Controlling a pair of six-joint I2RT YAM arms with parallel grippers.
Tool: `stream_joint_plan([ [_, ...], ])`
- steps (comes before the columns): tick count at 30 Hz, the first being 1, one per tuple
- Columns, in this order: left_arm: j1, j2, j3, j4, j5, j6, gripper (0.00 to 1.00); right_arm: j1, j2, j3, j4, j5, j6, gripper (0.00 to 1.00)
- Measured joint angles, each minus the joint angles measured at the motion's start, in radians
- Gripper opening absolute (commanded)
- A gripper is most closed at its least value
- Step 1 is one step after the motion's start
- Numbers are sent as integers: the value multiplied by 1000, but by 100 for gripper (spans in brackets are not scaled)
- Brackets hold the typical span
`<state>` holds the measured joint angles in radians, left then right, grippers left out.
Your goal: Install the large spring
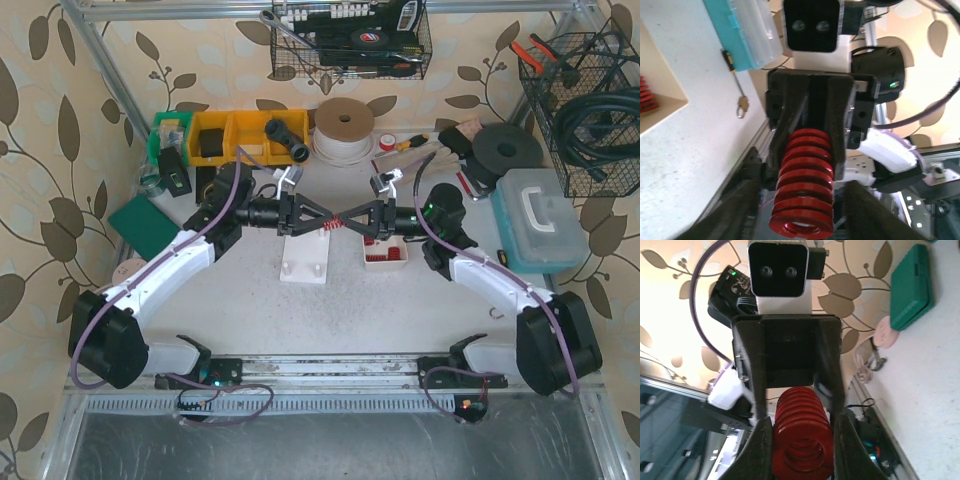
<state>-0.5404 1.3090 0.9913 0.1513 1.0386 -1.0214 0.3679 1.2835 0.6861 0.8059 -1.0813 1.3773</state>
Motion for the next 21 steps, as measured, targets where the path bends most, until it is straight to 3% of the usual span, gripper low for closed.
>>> stream_joint_plan([
  [3,0,0,18,-97,-25,55,71,5,-46,49,-235,23,-143,0],
  [10,24,-49,47,-318,-159,180,78,23,-96,278,-824,184,-537,0],
  [15,44,-171,40,-513,-434,274,80,109,-11,479,-1184,413,-777,0],
  [21,44,-402,-114,-581,-741,318,79,243,193,690,-1502,732,-941,0],
])
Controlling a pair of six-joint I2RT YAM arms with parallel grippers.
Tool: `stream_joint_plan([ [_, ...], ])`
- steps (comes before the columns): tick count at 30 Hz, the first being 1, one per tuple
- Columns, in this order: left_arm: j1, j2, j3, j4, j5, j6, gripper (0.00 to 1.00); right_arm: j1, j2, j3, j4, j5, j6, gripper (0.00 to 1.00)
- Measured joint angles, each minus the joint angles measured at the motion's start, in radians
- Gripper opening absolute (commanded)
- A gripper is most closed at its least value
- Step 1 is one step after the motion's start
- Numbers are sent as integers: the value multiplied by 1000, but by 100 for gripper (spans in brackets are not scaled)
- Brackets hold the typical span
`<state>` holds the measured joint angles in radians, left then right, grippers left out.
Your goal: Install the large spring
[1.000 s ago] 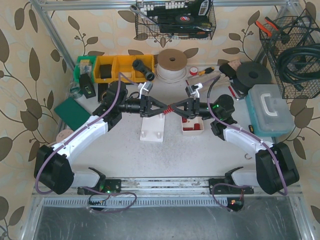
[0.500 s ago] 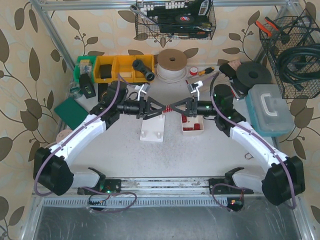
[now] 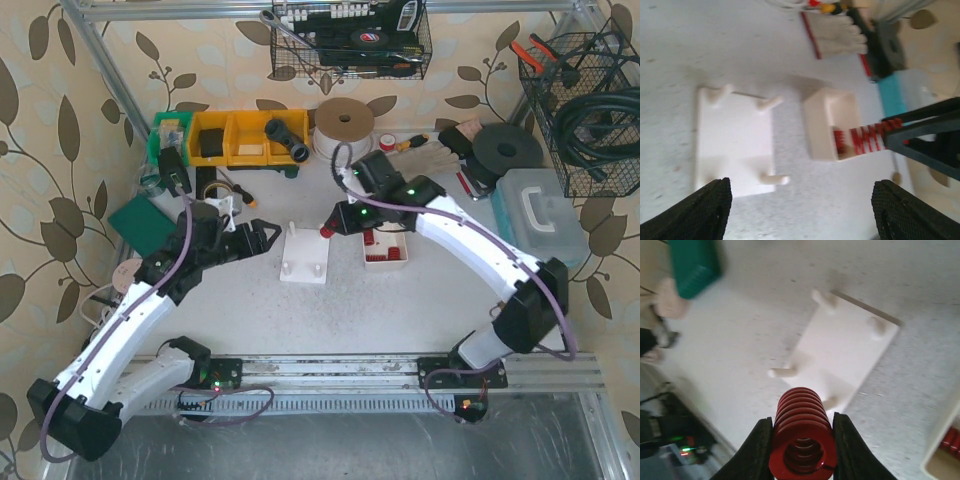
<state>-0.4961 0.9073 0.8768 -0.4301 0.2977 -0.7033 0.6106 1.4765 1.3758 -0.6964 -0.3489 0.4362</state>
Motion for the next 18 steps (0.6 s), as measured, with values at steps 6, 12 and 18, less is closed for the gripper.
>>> stream_joint_plan([
  [6,7,29,-135,-13,-122,5,77,85,160,177,-208,267,-68,0],
  [12,13,-6,-279,31,-149,-16,80,118,270,317,-315,407,-90,0],
  [18,25,-34,-288,124,-134,-19,81,124,378,434,-359,465,-105,0],
])
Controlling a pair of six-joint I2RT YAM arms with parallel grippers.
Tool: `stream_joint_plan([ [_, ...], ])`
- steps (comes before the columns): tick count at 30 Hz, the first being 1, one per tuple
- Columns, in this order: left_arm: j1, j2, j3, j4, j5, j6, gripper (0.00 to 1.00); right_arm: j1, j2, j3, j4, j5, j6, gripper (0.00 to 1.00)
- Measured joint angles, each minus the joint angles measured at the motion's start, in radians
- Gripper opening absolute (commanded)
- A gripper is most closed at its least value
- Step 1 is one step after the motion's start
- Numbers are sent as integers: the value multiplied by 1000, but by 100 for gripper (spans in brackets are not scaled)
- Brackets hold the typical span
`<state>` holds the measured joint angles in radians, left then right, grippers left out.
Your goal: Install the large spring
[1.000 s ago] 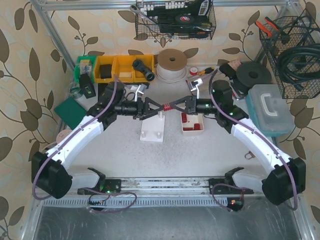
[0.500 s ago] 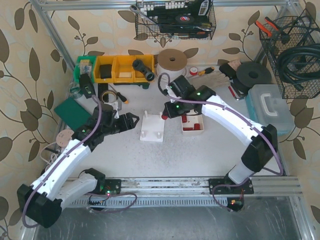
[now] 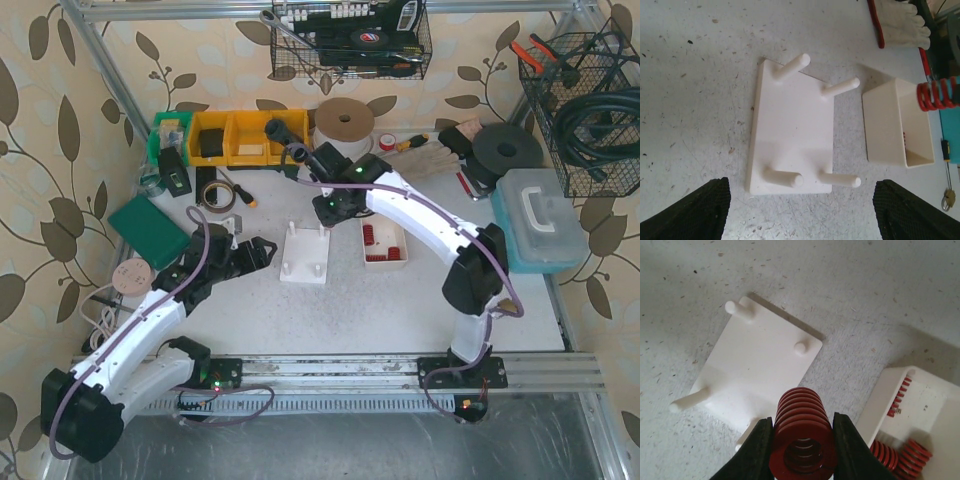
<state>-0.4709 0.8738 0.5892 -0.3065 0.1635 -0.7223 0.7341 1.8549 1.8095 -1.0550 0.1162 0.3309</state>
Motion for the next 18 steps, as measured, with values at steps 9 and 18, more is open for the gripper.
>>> stream_joint_plan([
  [9,27,29,-5,24,14,-9,82,0,159,126,-23,27,-14,0],
  [18,33,27,-31,47,20,-18,86,0,200,166,-27,31,-19,0],
])
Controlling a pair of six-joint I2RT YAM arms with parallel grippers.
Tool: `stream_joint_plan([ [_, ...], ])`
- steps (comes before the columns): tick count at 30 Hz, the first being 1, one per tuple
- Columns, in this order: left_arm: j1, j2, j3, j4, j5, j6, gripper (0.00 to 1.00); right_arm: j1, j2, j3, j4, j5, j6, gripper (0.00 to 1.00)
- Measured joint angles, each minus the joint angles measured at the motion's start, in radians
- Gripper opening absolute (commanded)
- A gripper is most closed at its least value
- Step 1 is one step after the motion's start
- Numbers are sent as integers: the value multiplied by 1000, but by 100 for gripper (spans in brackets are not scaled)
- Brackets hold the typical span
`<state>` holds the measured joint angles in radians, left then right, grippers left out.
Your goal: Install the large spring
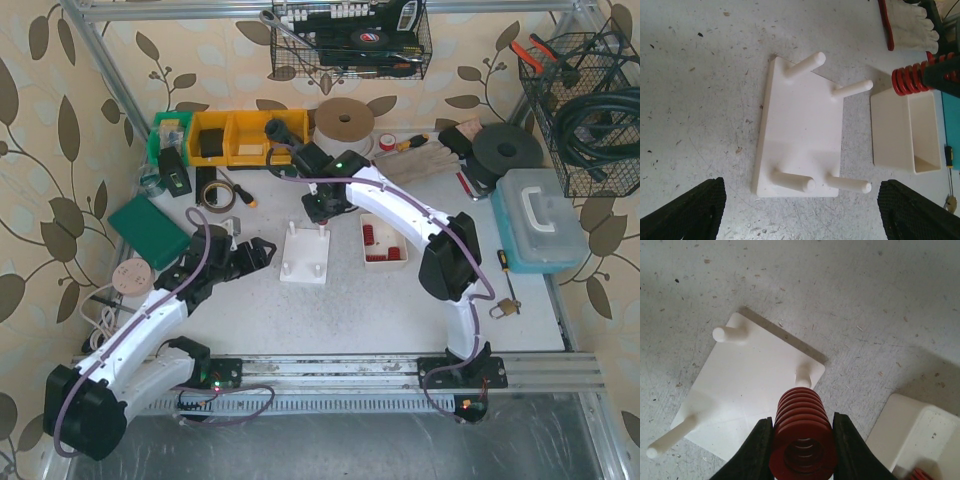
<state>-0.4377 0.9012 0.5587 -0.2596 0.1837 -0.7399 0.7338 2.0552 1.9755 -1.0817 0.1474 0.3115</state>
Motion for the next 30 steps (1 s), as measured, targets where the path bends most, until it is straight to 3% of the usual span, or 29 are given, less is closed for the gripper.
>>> stream_joint_plan([
  [5,0,-30,-26,7,-21,-14,92,0,21,19,-1,3,-4,0],
  [13,0,-132,-76,20,-100,-54,92,0,45,20,0,3,-12,0],
  [30,0,-120,-76,23,-105,-61,91,-4,82,14,18,6,-18,0],
])
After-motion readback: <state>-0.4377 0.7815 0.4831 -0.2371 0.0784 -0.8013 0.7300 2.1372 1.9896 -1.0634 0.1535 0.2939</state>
